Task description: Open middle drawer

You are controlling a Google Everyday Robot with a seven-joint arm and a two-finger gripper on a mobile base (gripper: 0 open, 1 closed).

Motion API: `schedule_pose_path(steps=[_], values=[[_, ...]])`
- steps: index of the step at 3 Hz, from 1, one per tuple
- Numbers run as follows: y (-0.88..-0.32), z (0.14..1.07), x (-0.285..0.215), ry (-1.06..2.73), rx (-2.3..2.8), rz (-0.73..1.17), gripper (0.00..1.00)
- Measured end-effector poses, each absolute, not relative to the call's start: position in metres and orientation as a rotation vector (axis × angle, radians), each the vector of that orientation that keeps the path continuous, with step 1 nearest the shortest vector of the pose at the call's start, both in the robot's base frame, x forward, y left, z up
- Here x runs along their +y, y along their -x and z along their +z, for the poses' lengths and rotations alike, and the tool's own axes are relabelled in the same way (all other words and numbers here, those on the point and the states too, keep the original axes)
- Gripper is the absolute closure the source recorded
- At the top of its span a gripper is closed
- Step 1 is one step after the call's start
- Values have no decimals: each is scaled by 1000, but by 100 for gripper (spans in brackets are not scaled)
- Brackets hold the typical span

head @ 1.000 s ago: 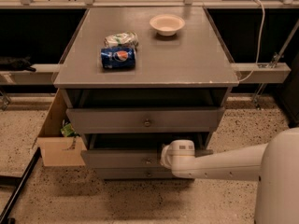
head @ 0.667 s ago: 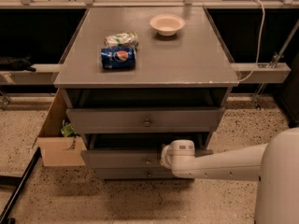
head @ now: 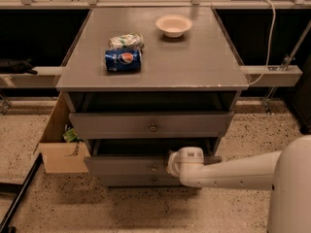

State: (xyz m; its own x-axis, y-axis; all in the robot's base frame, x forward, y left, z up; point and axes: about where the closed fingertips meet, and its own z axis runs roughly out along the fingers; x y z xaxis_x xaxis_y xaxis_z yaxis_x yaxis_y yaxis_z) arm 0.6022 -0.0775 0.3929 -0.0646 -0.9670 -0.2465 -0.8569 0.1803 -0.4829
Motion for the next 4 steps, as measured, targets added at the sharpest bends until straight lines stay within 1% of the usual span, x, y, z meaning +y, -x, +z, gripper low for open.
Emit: schedule_pose_path(steps=[4], values=[[-589,385,-74,1705,1976,-244,100]])
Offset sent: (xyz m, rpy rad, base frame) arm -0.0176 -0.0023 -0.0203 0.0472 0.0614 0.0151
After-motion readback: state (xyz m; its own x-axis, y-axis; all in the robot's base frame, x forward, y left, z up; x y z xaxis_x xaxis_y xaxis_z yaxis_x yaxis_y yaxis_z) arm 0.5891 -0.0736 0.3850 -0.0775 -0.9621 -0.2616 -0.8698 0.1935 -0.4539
